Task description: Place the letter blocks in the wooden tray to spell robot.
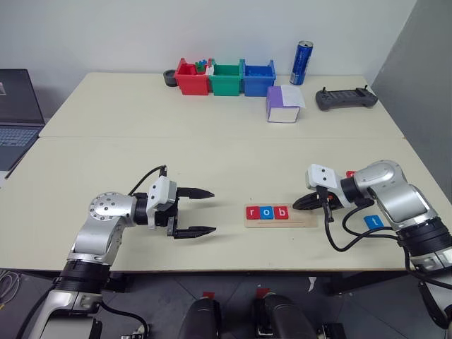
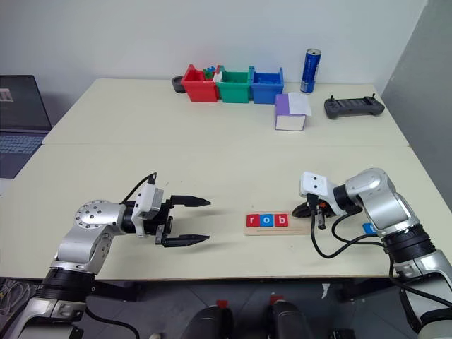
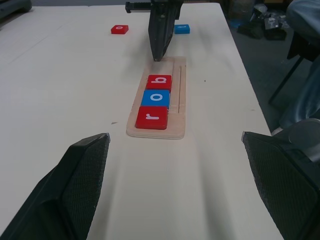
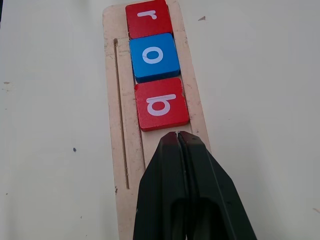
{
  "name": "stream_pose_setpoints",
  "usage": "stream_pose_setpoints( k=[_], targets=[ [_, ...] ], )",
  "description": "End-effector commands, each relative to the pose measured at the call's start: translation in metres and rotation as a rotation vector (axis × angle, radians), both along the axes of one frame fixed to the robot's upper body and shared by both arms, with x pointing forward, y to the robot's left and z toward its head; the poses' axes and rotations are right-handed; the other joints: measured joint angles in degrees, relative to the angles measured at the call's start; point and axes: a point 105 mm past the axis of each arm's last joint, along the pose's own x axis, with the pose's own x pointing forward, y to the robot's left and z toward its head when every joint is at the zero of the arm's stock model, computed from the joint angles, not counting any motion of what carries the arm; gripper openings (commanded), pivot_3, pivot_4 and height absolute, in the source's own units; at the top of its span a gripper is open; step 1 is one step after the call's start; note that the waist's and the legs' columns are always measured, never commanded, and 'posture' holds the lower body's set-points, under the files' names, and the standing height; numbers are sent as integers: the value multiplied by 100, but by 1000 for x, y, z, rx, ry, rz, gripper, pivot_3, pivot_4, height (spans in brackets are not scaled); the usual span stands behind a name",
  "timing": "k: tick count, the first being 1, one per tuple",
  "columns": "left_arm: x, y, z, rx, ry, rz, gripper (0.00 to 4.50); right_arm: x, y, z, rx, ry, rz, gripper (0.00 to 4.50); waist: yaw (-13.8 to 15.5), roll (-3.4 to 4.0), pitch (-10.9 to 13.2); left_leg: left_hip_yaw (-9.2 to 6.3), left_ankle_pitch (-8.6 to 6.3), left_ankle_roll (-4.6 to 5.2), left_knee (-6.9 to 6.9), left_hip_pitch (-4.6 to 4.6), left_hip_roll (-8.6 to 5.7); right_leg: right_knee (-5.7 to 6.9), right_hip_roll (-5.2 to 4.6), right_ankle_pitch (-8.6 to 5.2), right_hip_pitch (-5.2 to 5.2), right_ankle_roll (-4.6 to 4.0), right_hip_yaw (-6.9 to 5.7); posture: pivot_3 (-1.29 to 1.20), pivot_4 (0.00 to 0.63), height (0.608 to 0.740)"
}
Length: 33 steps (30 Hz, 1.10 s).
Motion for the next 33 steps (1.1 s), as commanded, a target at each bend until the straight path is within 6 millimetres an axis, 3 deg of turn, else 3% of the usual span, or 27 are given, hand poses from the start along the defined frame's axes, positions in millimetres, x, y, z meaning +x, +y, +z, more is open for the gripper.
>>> stream_pose_setpoints(
  k=[1, 6, 8, 13, 18, 20, 26, 33],
  targets=[
    [0, 1, 8, -7, -31, -6, 4500, 4, -4, 15, 11, -52, -6, 39, 0, 0, 0, 0, 0, 0, 0, 0, 0, 0, 0, 0, 0, 0, 0, 0, 150, 740],
    [1, 1, 8, -10, -35, -2, 4500, -1, -17, 35, 103, -58, -98, 39, 10, 0, 0, 0, 0, 0, 0, -1, 0, 0, 0, 0, 0, 0, 0, 0, 150, 740],
    [1, -1, 8, -14, -36, -2, 4500, -4, -27, 41, 158, -52, -174, 406, 15, 0, 0, -1, 0, 0, 0, -1, 0, 0, -1, 0, 0, 0, 0, 0, 150, 740],
    [2, -3, 7, -19, -32, -10, 4500, -2, -72, 46, 207, -96, -453, 1993, 22, 0, 0, -1, 0, 0, 0, 0, -1, -2, -2, 0, 3, 0, 0, 0, 150, 740],
    [6, -10, 8, -28, -38, -36, 4500, 0, -130, 40, 236, -163, -795, 3738, 18, -1, 0, -1, 0, 0, -1, -1, -2, -2, -2, 0, 3, 0, -1, 0, 150, 740],
    [7, -12, 8, -29, -39, -44, 4500, -2, -142, 39, 246, -183, -870, 4456, 16, 0, 0, 0, 0, 0, -1, 0, -2, -1, -2, 0, 2, 0, 0, 0, 150, 740],
    [9, -15, 8, -31, -36, -72, 4500, -7, -157, 28, 257, -198, -1002, 4489, -6, 0, -1, 1, 0, 0, -3, 1, -1, -1, 2, 0, 2, 1, 1, 0, 150, 740],
    [11, -18, 7, -26, -36, -90, 4500, -1, -152, 28, 292, -238, -1101, 4489, -1, 0, -1, 1, 0, 0, -2, -1, -1, -1, 1, -1, 2, 1, 2, 0, 150, 740]
  ],
)
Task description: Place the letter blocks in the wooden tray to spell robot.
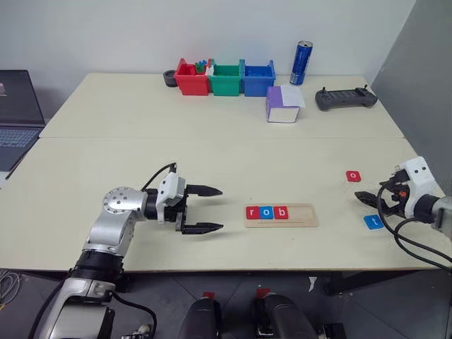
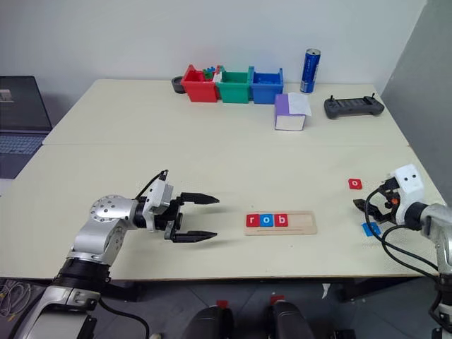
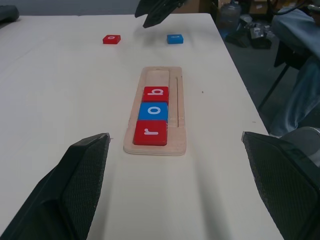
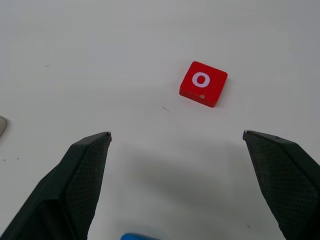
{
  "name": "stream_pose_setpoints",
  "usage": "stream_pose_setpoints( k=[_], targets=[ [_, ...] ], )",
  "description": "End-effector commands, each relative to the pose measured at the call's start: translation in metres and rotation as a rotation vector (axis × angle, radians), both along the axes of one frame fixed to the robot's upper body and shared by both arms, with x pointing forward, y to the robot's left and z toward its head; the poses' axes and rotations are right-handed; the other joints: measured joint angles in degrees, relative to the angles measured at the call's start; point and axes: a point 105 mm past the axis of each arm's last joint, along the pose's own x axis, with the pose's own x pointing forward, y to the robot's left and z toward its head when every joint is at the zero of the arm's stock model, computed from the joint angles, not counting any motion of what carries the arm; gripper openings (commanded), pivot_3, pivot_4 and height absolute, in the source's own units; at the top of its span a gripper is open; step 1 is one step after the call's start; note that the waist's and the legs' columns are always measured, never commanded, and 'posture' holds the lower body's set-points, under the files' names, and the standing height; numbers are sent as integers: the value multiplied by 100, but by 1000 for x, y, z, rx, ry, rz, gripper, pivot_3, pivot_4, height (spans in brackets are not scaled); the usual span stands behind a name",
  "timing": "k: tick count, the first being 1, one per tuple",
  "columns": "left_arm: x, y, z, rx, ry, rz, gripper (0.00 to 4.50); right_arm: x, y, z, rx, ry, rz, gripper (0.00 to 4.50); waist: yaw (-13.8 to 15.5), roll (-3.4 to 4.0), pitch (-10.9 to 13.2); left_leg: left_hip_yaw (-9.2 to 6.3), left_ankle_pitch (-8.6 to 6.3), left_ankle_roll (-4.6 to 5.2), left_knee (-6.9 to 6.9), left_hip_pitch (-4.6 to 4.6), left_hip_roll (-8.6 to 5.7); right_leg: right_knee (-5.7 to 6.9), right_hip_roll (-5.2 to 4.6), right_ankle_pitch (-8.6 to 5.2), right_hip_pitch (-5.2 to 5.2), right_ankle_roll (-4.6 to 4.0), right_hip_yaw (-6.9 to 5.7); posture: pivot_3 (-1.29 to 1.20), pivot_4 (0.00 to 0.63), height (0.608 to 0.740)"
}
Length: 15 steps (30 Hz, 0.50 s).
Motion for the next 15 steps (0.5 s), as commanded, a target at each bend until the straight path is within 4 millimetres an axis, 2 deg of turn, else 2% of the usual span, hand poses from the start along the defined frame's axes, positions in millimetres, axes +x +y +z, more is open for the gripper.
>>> stream_pose_setpoints(
  k=[1, 4, 11, 15],
  targets=[
    [1, -3, 7, 5, -38, -26, 4500, 6, -7, 17, -55, -76, -87, 4489, 3, 0, 0, 0, 0, 0, 0, 0, 0, -1, 0, 0, 0, 0, 0, 0, 150, 740],
    [1, -4, 6, 7, -39, -33, 4500, 11, -9, 17, -57, -80, -147, 4489, 2, 0, 0, 1, 0, 0, 0, -1, -1, -2, 0, 0, 0, 0, 1, 0, 150, 740],
    [0, -3, 6, 11, -39, -34, 4500, 25, -6, 29, 82, -149, -292, 4489, -2, 0, 0, 0, 0, 0, -2, -1, 0, -2, 0, 0, 0, 0, 1, 0, 150, 740],
    [-1, -2, 5, 11, -37, -34, 4500, 26, 1, 20, 60, -119, -331, 4489, 6, 0, 0, 0, 0, 0, -3, -1, -1, -2, 0, 0, -1, 0, 3, 0, 150, 740]
  ],
)
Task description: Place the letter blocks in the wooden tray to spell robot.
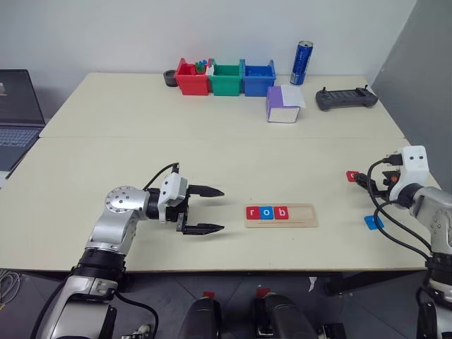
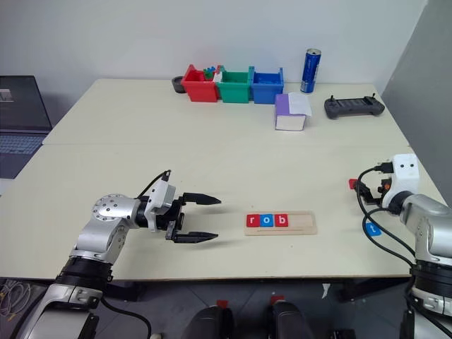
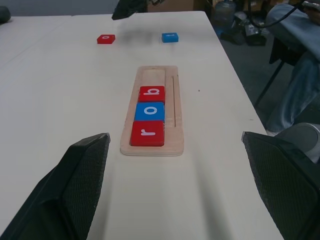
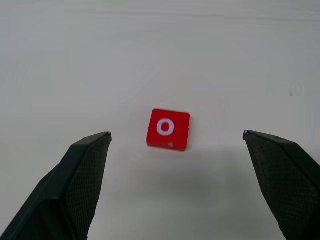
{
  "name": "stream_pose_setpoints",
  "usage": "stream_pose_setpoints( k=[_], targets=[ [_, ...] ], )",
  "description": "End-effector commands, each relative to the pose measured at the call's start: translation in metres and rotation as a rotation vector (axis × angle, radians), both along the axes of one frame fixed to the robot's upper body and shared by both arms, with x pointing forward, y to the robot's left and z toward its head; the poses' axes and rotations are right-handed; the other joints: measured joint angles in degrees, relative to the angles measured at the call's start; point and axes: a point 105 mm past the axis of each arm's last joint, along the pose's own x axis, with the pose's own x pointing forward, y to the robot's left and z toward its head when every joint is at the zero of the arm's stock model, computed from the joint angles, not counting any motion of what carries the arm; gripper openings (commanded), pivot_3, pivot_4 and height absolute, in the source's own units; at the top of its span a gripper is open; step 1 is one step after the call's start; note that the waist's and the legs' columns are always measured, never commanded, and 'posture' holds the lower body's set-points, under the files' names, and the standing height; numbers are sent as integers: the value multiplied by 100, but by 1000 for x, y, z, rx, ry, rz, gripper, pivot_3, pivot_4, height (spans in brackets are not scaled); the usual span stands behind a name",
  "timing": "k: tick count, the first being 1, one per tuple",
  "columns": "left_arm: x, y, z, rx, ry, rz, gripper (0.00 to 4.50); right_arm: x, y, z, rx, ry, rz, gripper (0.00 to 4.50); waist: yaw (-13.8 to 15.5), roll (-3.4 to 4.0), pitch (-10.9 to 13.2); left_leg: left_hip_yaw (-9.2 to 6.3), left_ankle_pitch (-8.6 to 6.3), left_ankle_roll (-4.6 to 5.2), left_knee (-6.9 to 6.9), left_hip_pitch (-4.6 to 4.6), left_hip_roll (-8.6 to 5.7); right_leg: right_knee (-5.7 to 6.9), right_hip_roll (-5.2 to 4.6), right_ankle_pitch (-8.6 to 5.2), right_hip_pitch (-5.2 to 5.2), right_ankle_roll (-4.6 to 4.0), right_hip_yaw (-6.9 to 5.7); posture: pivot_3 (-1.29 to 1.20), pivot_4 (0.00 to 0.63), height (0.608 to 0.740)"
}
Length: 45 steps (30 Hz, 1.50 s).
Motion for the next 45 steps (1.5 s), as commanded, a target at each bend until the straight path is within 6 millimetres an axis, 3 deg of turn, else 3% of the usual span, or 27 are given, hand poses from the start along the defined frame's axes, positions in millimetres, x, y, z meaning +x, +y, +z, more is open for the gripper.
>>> stream_pose_setpoints(
  k=[1, 24, 45],
  targets=[
    [-1, 0, 8, -3, -40, -13, 4500, -1, 4, 9, -18, -29, -33, 4489, 2, 0, 0, 0, 0, 0, 0, -1, 0, -1, 0, 0, 0, 0, 0, 0, 150, 740],
    [3, 0, 9, 14, -51, -26, 4500, 9, 18, 10, 12, -39, -21, 4489, -6, 1, -1, 1, -1, 1, -2, -2, 0, -3, 0, 0, -1, 0, 0, 0, 150, 740],
    [0, 2, 10, 11, -60, -11, 4500, 40, 13, -15, 4, -23, -20, 4489, -17, 1, 0, 1, -1, 1, -4, -4, 0, -5, 0, 0, -3, 0, 1, 0, 150, 740]
  ],
)
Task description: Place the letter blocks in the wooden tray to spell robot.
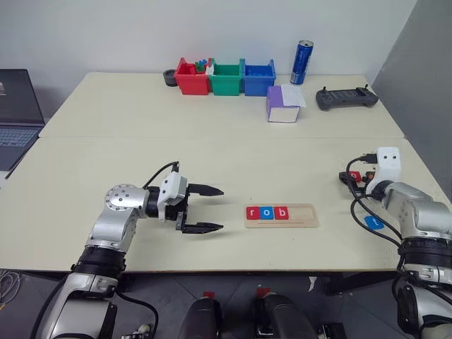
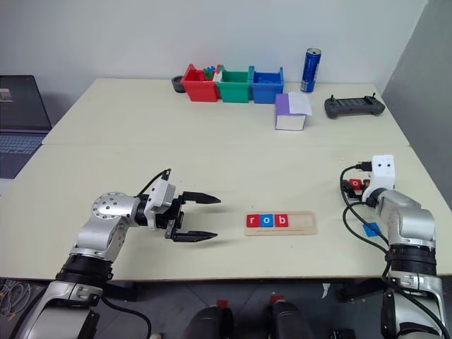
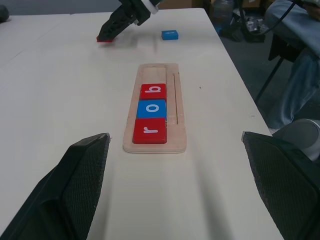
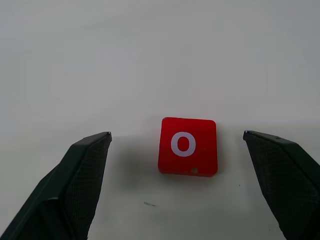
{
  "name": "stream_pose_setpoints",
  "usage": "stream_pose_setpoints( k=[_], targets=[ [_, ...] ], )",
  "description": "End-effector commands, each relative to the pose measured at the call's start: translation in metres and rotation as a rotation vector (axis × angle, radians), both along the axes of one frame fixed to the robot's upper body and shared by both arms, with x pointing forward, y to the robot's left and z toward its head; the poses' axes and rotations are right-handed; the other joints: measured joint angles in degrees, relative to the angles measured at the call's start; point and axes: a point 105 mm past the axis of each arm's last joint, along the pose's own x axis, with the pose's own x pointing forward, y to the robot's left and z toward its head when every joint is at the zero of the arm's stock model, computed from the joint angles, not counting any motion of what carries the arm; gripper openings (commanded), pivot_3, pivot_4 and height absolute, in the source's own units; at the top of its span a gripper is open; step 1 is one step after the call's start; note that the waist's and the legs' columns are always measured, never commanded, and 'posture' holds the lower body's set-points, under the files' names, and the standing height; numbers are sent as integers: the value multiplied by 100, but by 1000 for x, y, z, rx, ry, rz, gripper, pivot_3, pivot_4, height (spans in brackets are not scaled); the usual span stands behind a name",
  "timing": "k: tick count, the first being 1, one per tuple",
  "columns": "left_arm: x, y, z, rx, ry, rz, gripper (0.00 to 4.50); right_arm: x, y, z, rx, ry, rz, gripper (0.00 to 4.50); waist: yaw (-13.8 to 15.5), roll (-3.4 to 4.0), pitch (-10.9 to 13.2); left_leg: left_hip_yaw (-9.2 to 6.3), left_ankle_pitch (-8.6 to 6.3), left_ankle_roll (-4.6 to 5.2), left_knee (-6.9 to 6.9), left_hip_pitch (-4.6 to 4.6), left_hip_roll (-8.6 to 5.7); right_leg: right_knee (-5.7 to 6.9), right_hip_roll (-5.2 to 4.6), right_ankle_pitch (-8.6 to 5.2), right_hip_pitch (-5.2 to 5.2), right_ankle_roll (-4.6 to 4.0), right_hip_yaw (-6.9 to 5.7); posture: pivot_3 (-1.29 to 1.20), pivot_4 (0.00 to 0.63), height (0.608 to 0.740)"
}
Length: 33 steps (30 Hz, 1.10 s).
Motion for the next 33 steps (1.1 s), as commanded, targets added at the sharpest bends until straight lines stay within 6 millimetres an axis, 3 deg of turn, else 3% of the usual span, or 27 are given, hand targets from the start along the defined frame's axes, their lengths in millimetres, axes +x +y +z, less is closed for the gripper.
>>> stream_pose_setpoints(
  k=[1, 14, 22, 29, 33],
  targets=[
    [-2, 1, 9, -1, -49, -7, 4500, 5, -2, 17, -17, -63, 6, 4489, -1, 0, 0, 0, 0, 0, 0, 0, 0, 0, 0, 0, 0, 0, 0, 0, 150, 740],
    [-1, 3, 10, -15, -55, 17, 4500, 15, 1, 13, -6, -66, 21, 4489, -10, 0, 0, 1, 0, 0, 0, 2, 1, 1, 0, 0, 0, 0, 0, 0, 150, 740],
    [-1, 5, 11, -18, -63, 31, 4500, 18, 1, -2, -10, -38, 26, 4489, -11, 0, 0, 2, 0, 0, 1, 2, 1, 0, 0, 0, 1, 0, 2, 0, 150, 740],
    [-1, 5, 12, -20, -67, 34, 4500, 17, 1, -31, 18, 35, 3, 4489, -15, -17, -12, 2, 0, 0, 3, 6, 2, 2, 0, 0, 5, 1, 3, 0, 150, 740],
    [-1, 5, 12, -20, -67, 37, 4500, 16, 0, -35, 16, 41, -7, 3625, -15, -38, -27, 2, 0, 0, 4, 10, 2, 2, 0, 1, 9, 1, 3, 0, 150, 740]
  ],
)
